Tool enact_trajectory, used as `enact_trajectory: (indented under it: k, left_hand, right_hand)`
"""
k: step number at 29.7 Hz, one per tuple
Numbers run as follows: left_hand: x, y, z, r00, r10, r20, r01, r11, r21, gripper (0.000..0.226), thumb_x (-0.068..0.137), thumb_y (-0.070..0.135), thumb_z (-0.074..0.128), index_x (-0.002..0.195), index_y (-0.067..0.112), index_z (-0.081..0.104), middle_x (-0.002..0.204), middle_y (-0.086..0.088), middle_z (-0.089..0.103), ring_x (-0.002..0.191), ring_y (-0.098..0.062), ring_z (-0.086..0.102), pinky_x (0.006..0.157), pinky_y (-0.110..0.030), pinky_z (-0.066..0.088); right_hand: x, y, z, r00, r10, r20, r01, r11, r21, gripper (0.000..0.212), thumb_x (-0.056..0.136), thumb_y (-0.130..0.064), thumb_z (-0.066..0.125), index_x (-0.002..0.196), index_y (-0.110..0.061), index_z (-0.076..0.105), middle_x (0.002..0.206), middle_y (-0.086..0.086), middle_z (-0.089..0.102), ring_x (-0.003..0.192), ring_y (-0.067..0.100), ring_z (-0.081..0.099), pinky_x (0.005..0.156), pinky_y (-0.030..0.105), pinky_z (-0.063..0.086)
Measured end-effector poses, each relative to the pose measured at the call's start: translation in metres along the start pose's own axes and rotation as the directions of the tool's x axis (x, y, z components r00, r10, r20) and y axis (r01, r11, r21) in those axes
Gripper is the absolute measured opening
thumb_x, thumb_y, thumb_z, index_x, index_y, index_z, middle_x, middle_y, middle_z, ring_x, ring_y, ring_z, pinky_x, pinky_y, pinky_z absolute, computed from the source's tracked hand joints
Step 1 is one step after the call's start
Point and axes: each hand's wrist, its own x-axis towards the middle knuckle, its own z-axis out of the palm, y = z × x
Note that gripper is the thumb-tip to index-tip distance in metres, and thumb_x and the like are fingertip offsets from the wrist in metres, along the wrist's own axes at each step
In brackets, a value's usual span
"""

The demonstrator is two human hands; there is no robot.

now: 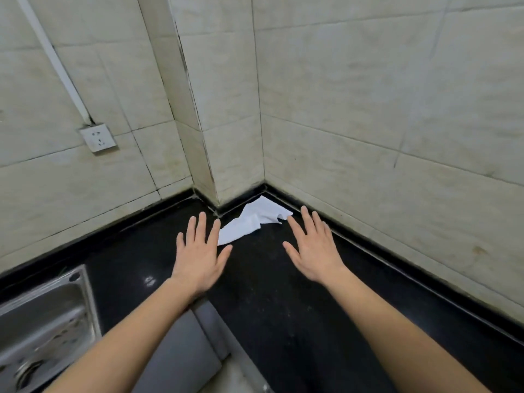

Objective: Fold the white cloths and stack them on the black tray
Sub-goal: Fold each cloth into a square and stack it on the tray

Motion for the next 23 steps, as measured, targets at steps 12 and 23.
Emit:
enact_trajectory:
  k: [12,23]
  left_hand:
    - [0.121,-0.082,0.081,0.944,-0.159,0.289,0.193,0.977,-0.094,0.076,0.099,0.059,0.027,0.157,0.017,0.003,0.164,-0.012,-0.009,0.150,-0.031,-0.010,0.120,-0.055,0.013]
    - [0.268,-0.140,0.223,0.917,0.038,0.398,0.087,0.952,-0.292,0.061,0.096,0.044,0.048,0.148,0.016,0.032,0.150,-0.008,0.039,0.136,-0.028,0.038,0.107,-0.047,0.037]
  right_hand:
    - [0.126,-0.021,0.090,0.981,0.034,0.189,-0.035,0.999,0.005,0.069,0.103,-0.051,0.033,0.159,-0.022,0.007,0.166,0.013,-0.002,0.151,0.037,0.007,0.121,0.049,0.018]
    - [0.251,-0.054,0.209,0.897,0.152,0.415,-0.150,0.988,-0.038,0.063,0.105,-0.040,0.033,0.159,-0.020,0.008,0.166,0.012,0.006,0.152,0.033,0.008,0.122,0.046,0.017]
